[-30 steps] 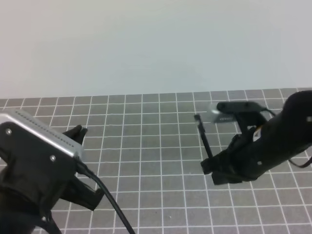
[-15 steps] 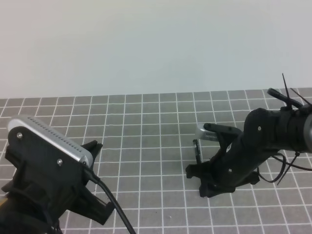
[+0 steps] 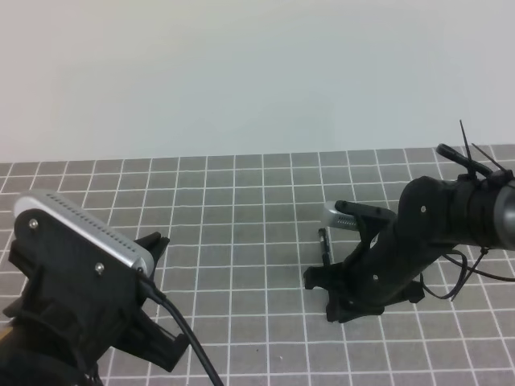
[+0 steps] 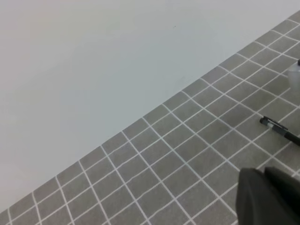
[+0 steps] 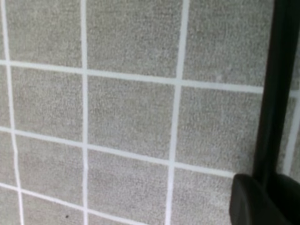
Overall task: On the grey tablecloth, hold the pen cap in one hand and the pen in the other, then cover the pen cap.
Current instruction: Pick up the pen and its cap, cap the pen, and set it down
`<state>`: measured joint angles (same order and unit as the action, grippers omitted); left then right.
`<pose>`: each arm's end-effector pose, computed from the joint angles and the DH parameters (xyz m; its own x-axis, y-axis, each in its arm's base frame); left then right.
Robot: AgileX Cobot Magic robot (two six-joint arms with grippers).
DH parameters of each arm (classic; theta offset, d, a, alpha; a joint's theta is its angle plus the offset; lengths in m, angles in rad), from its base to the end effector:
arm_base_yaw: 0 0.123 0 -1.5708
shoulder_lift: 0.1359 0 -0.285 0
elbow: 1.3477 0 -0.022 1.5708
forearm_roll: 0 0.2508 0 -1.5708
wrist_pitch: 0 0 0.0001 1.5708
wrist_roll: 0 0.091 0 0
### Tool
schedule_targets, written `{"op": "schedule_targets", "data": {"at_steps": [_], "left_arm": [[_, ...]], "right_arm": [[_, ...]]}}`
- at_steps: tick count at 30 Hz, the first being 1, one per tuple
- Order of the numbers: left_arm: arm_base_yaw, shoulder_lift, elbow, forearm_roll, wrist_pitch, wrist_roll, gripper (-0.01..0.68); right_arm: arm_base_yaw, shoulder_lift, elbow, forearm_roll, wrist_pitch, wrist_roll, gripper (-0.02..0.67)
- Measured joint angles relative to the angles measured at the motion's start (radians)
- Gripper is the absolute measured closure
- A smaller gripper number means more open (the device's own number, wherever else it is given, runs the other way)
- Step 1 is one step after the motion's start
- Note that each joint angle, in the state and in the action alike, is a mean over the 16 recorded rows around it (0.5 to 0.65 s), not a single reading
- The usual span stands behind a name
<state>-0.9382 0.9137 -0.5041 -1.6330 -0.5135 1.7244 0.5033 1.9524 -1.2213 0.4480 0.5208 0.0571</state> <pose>0.1407 -0.1167 0.2838 -0.1707 0.3540 -0.9195 0.4469 0.8596 0.2479 0.3351 0.2069 0.1577 -0.9512 -0.0368 -0.3063 -0.1529 0.9186 0.3645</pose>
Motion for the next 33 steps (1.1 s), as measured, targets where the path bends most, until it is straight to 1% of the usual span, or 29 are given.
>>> {"op": "schedule_targets", "data": {"at_steps": [13, 18, 22, 25, 33], "left_arm": [[0.001, 0.000, -0.001, 0.003, 0.002, 0.011, 0.674], [0.001, 0.000, -0.001, 0.002, 0.001, 0.026, 0.674], [0.001, 0.000, -0.001, 0.002, 0.000, 0.037, 0.674], [0.001, 0.000, -0.001, 0.002, -0.001, 0.047, 0.674], [0.000, 0.000, 0.000, 0.015, -0.002, 0.063, 0.674]], "right_arm": [[0.000, 0.000, -0.007, -0.002, 0.006, 0.020, 0.423], [0.000, -0.026, -0.021, -0.012, 0.030, 0.008, 0.385], [0.000, -0.079, -0.039, -0.024, 0.064, -0.013, 0.388], [0.000, -0.145, -0.054, -0.047, 0.095, -0.031, 0.409], [0.000, -0.412, -0.078, -0.192, 0.182, -0.071, 0.537]]}}
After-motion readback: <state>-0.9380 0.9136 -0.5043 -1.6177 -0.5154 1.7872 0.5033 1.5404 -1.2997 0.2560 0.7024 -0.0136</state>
